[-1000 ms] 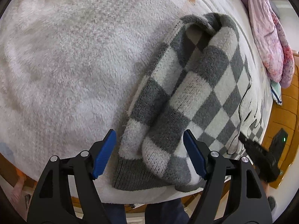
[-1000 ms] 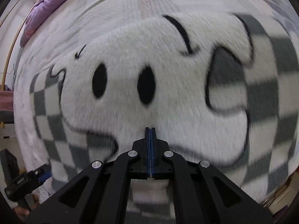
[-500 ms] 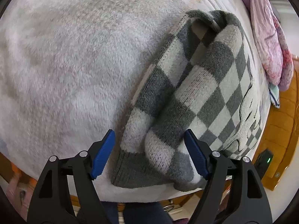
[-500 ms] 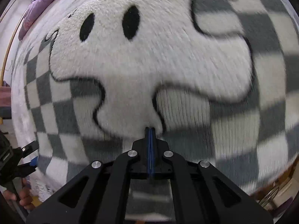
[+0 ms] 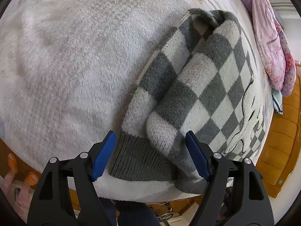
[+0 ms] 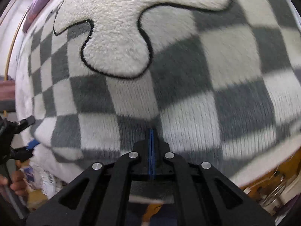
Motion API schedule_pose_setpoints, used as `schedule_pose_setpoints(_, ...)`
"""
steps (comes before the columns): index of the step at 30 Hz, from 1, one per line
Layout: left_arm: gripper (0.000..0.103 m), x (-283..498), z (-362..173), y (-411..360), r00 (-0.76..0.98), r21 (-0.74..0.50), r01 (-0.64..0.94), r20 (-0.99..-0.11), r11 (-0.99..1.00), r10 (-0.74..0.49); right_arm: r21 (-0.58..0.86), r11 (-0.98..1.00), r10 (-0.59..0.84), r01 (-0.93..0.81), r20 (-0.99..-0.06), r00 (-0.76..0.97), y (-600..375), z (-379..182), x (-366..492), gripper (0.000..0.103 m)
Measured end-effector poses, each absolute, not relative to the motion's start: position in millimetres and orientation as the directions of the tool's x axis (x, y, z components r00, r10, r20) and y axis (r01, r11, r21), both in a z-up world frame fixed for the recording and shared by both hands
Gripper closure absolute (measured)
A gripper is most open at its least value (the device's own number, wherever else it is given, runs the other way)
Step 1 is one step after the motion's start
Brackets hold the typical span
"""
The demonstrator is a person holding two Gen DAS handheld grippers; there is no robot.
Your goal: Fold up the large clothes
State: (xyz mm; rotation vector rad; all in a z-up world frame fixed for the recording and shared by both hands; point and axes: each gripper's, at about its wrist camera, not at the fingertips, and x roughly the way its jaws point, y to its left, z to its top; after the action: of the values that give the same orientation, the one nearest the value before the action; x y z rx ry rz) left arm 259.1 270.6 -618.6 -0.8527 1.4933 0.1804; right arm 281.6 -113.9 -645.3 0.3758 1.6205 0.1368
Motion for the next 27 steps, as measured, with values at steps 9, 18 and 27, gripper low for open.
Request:
schedule_pose_setpoints(9, 0.026, 236, -609, 274, 0.178, -0.39, -0.642, -0.913, 0.66, -0.366, 0.346, 0.932, 0.355, 0.107, -0.932, -0.079, -116, -665, 257, 0.103)
schedule_pose_setpoints(18, 0.025, 252, -624, 273, 0.136, -0.335, -0.605, -0.937, 0.722, -0.321, 0.366, 0.929, 0.369, 0.062, -0.927, -0.061, -120, -662, 247, 0.103)
schedule_pose_setpoints(27, 0.035, 274, -655, 273, 0.083, -0.389, -0.556, -0.905, 0.735, -0.416, 0.319, 0.945, 0.319, 0.066, -0.948, 0.014, -159, -650, 218, 0.103)
